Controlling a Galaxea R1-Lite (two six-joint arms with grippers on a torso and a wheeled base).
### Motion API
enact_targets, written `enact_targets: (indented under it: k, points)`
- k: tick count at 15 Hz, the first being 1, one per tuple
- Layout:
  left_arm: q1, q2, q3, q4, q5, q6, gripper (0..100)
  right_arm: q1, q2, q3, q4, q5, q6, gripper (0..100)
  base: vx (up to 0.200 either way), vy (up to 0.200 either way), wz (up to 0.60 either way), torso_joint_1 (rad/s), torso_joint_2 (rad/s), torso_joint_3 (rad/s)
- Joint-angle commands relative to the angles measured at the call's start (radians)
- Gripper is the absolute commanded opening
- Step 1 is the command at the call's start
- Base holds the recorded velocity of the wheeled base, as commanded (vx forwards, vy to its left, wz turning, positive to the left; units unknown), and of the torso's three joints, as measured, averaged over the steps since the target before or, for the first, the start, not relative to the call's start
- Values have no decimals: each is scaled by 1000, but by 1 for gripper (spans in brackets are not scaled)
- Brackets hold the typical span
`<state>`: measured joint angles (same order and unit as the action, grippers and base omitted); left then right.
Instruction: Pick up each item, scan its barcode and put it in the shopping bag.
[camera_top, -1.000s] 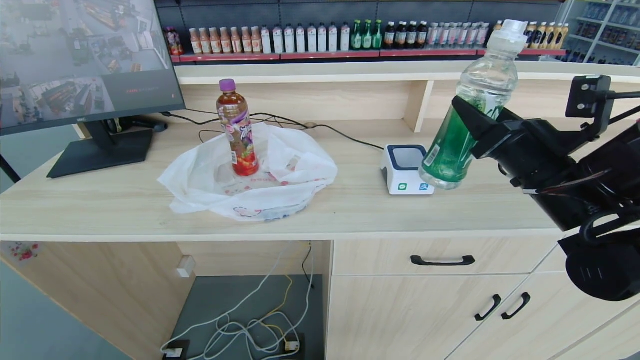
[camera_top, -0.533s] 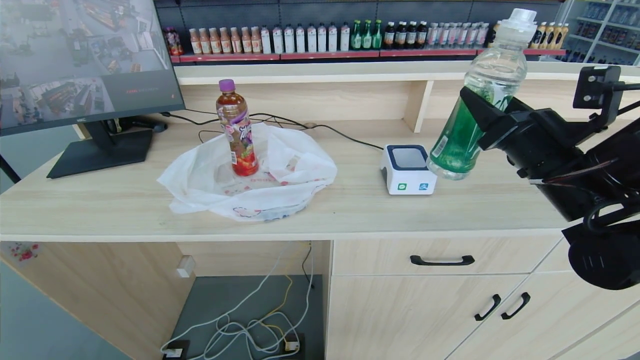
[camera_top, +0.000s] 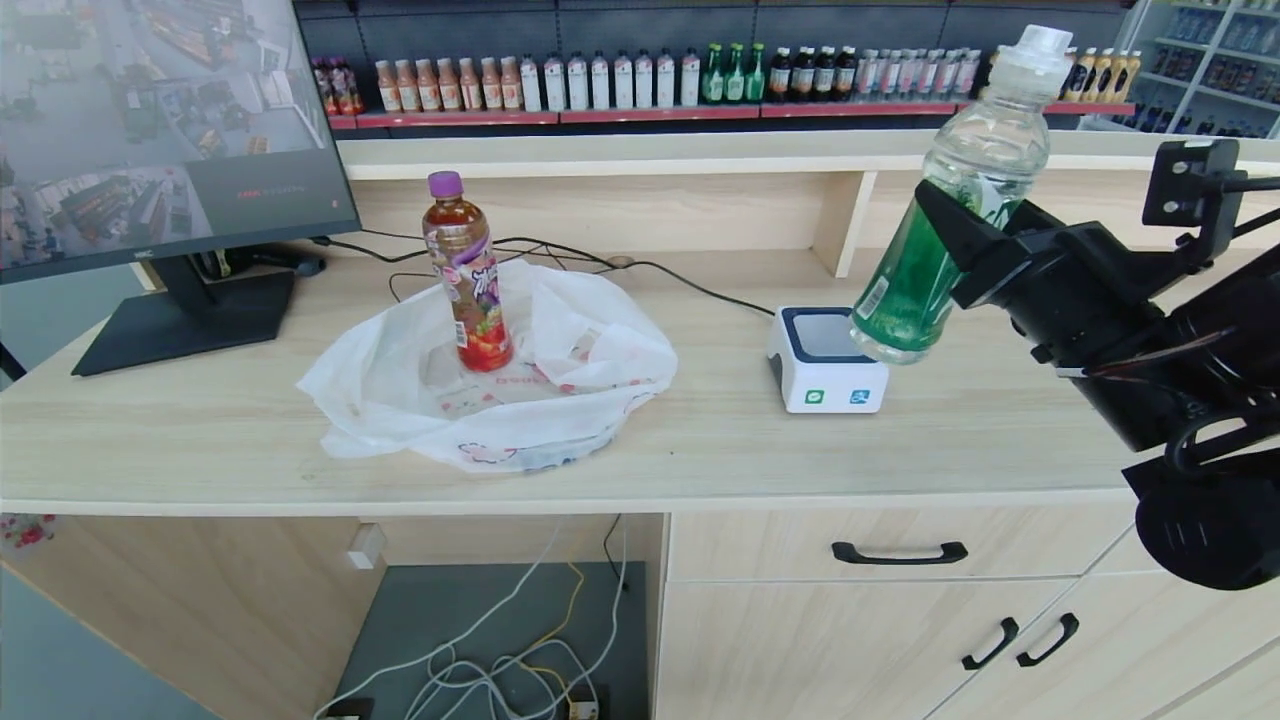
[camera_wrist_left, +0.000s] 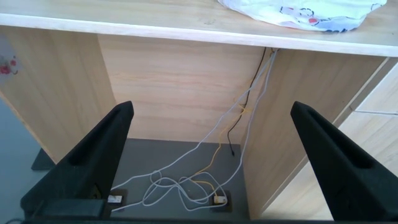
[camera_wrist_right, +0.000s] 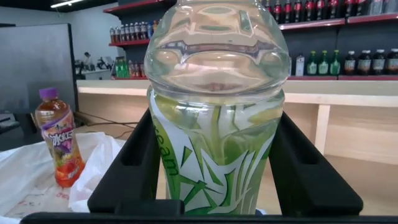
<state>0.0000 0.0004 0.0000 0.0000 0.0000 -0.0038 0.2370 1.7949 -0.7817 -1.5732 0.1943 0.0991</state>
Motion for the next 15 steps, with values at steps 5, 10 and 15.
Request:
enact_targets:
  k: [5,10,15]
  points:
    - [0,0,0,0,0,-2,100,-1,8,1,2,1,-1,0,0,200,0,-1,0,2]
    - [0,0,0,0,0,-2,100,18,24,-36,2,2,-4,0,0,200,0,4,0,4]
    - [0,0,0,0,0,-1,100,62,40,-186,150,-4,-61,0,0,160,0,1,1,1]
